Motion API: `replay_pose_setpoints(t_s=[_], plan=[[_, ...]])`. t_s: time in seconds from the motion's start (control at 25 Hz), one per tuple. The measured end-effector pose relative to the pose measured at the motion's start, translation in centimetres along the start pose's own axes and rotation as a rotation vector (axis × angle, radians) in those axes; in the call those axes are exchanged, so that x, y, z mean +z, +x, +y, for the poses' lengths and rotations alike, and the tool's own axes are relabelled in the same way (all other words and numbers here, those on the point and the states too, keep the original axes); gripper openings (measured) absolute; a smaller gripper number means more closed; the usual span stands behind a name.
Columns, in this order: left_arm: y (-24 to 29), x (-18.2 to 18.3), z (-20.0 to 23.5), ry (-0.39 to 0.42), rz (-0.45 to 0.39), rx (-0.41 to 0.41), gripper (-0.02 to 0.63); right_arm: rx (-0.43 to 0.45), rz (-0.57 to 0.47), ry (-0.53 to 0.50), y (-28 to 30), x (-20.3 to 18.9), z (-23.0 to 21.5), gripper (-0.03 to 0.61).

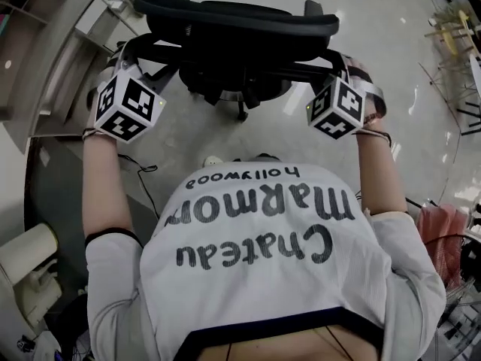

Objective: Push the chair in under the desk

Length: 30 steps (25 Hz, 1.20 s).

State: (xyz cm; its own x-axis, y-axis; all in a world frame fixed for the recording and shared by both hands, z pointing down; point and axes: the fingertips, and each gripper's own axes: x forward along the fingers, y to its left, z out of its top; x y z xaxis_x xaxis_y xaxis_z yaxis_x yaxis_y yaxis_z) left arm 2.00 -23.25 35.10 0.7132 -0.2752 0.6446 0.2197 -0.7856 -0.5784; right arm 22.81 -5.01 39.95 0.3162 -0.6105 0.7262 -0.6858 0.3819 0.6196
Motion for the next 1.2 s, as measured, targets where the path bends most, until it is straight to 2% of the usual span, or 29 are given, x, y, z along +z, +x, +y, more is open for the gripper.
replay_pose_setpoints(t_s=[0.04,0.08,0.4,0.68,0.92,1.2], plan=[[-0.5,-0.3,-0.2,-0.019,0.011,0.014,0.27,-0.016,0.005,-0.05,0.6,0.3,-0.1,0.166],[-0.9,-0.5,-0.5,-0.036,0.027,0.029,0.27,-0.009,-0.009,-0.078,1.1,0.6,-0.3,0.169],[-3.1,-1.2,-1.8,-0.133,0.115,0.122,0.272,0.048,-0.142,-0.184,2.3,2.6,-1.3,0.164],[-8.2,-5.9,-3.9,-0.227,0.174,0.194,0.272,0.087,-0.231,-0.285,2.7,8.4,1.4,0.168],[-12.3,-10.2,-5.7,-0.32,0.311,0.256,0.276,0.116,-0.311,-0.364,2.9,13.8,4.1,0.17],[-16.3,-13.3,-7.4,-0.419,0.4,0.321,0.278,0.151,-0.405,-0.452,2.8,19.0,6.2,0.173]])
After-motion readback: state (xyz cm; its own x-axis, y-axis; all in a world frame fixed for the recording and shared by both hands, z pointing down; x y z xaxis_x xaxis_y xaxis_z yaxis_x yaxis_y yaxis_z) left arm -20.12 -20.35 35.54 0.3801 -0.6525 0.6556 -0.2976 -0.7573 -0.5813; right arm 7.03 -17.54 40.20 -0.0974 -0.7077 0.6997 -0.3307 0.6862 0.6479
